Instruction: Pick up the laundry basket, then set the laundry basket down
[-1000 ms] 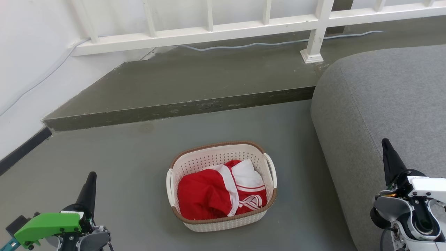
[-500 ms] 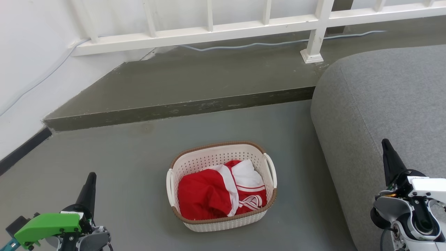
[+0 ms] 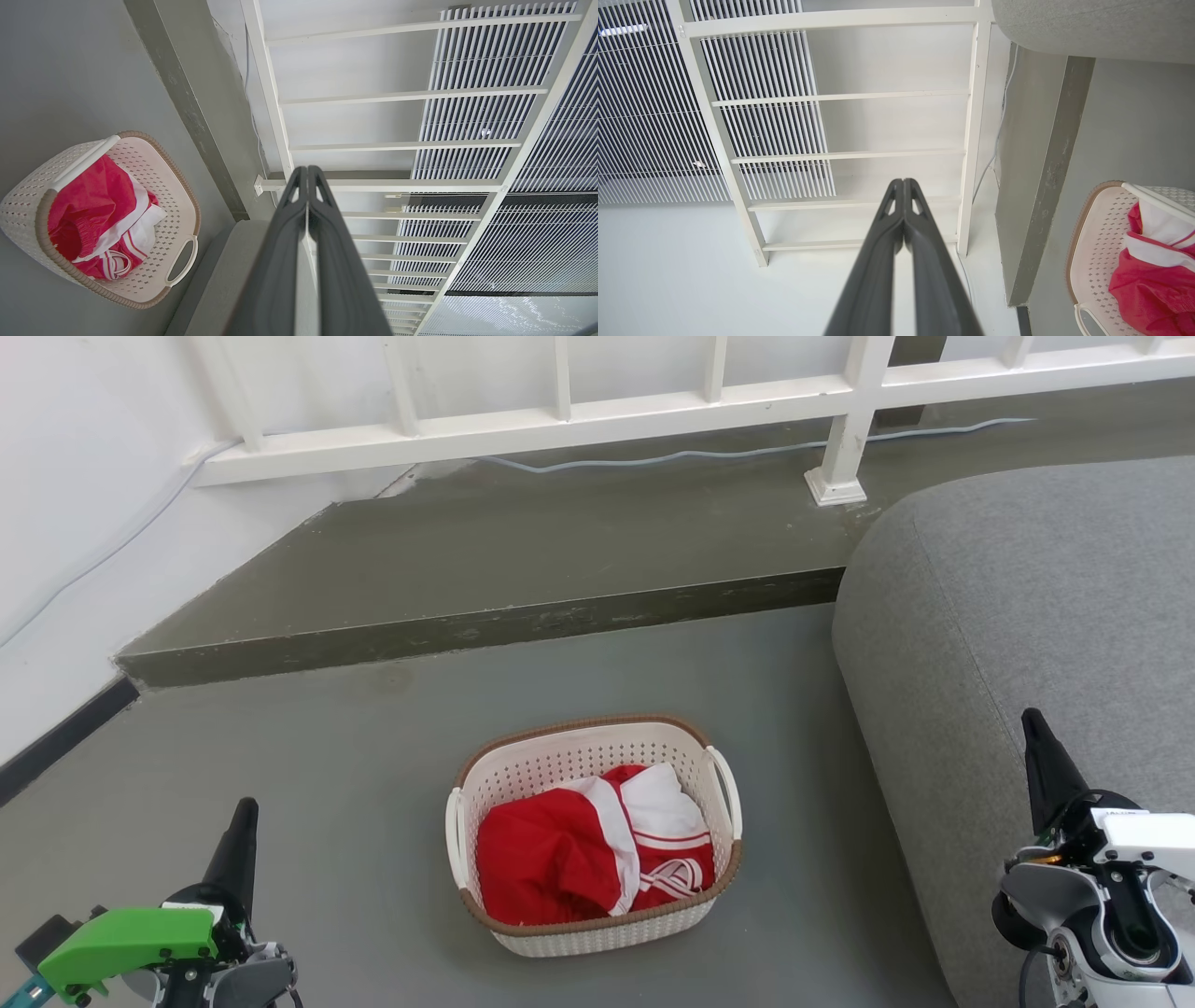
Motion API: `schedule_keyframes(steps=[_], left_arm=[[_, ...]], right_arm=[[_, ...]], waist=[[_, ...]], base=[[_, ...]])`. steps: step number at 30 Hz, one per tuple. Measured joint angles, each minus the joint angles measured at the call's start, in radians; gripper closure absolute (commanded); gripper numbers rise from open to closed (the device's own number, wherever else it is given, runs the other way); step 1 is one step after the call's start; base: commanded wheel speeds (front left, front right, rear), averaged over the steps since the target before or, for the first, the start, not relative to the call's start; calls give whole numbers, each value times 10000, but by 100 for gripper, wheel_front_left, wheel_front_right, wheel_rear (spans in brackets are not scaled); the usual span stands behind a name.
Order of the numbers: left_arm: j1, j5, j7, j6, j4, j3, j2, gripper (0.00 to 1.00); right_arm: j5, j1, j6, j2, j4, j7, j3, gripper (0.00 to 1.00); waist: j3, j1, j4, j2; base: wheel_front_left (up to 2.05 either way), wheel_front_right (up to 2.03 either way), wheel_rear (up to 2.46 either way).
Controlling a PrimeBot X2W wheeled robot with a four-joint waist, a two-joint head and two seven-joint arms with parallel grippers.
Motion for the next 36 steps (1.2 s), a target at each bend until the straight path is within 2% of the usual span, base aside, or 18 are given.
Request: schedule_keyframes(steps=[36], left_arm=[[-36, 0, 2, -23, 42, 25, -4, 100]], right_arm=[[-2, -4, 2, 12, 44, 0, -29, 100]], waist=[[-2, 0, 0, 0]], base=[[0, 0, 0]])
